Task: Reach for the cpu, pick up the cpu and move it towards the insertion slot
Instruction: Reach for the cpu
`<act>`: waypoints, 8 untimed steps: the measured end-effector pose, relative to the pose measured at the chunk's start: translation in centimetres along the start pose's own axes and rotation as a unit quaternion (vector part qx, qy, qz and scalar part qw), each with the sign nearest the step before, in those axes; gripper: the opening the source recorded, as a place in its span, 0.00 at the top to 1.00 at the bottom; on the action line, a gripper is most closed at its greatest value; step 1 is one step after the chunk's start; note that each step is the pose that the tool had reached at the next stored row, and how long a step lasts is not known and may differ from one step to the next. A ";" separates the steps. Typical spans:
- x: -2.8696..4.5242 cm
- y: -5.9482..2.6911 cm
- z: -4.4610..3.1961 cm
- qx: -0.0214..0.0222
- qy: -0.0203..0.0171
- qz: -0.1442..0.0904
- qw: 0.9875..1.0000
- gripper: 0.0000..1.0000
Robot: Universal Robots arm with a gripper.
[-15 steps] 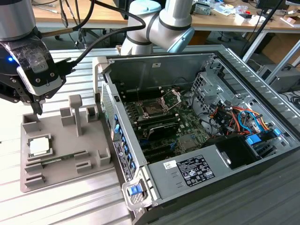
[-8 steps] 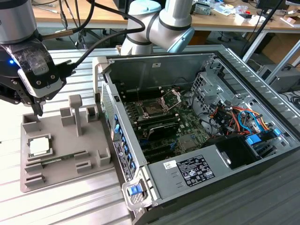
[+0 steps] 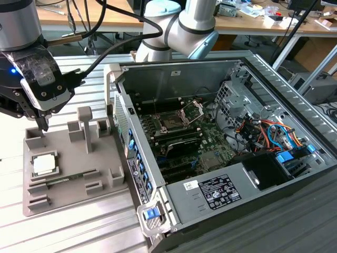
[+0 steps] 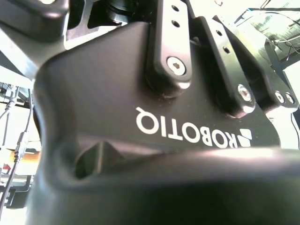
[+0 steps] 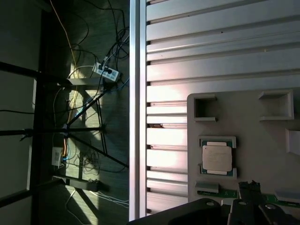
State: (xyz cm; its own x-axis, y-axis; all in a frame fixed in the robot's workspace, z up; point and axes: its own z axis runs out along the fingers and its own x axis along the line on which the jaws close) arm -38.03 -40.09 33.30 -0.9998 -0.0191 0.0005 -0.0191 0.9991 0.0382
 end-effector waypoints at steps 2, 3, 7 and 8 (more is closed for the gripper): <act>0.00 0.00 0.03 0.000 0.000 0.000 1.000 0.89; 0.00 0.00 0.05 0.000 0.000 0.000 1.000 0.89; 0.00 0.00 0.10 0.000 0.000 0.000 1.000 0.89; 0.00 -0.01 0.11 0.000 0.000 0.000 1.000 0.89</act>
State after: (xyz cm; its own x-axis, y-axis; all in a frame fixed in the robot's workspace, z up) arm -38.03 -40.09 33.19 -0.9998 -0.0192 0.0005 -0.0191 0.9991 0.0382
